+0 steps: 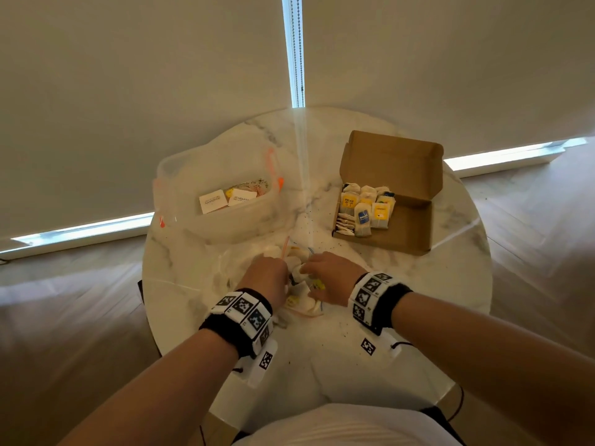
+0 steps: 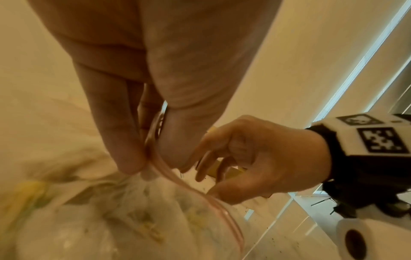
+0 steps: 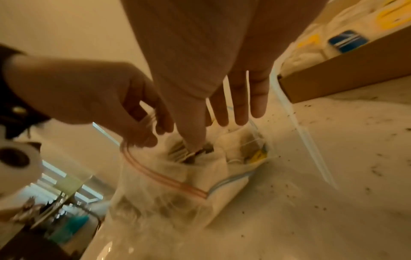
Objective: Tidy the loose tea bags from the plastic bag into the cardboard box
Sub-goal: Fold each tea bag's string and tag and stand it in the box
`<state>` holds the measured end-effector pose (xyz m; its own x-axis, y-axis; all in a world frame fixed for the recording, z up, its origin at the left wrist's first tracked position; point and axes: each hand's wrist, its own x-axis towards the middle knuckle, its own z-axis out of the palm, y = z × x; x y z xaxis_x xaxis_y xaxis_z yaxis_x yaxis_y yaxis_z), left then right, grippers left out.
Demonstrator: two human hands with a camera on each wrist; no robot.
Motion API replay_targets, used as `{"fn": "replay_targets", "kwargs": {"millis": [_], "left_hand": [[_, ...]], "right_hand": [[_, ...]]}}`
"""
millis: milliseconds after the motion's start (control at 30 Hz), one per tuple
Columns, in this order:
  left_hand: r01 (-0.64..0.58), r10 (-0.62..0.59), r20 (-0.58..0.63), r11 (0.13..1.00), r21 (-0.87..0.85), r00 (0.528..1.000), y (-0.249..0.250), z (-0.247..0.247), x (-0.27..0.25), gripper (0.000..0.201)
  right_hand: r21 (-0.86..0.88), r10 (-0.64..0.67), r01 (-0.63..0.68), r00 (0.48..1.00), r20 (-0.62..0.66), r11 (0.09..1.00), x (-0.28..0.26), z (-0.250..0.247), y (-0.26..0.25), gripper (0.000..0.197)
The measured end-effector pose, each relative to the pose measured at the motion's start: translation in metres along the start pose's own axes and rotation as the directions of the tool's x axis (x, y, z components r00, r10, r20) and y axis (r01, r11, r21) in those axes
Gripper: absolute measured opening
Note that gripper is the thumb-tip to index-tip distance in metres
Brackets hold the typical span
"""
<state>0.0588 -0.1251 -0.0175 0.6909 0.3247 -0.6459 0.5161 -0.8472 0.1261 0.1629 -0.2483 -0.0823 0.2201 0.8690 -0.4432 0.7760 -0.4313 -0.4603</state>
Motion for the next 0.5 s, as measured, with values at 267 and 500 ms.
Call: {"fn": "replay_targets", "kwargs": {"millis": [267, 500], "left_hand": [[-0.002, -0.002, -0.094, 0.999, -0.050, 0.996, 0.000, 0.008, -0.003, 0.022], [-0.010, -0.002, -0.115, 0.995, -0.100, 0.993, -0.005, 0.014, -0.002, 0.020]], "right_hand": [[-0.297, -0.097, 0.129, 0.988, 0.122, 0.946, 0.026, 0.012, -0.012, 0.102], [-0.210, -0.058, 0.097, 0.982, 0.181, 0.973, 0.029, 0.010, -0.011, 0.075]]}}
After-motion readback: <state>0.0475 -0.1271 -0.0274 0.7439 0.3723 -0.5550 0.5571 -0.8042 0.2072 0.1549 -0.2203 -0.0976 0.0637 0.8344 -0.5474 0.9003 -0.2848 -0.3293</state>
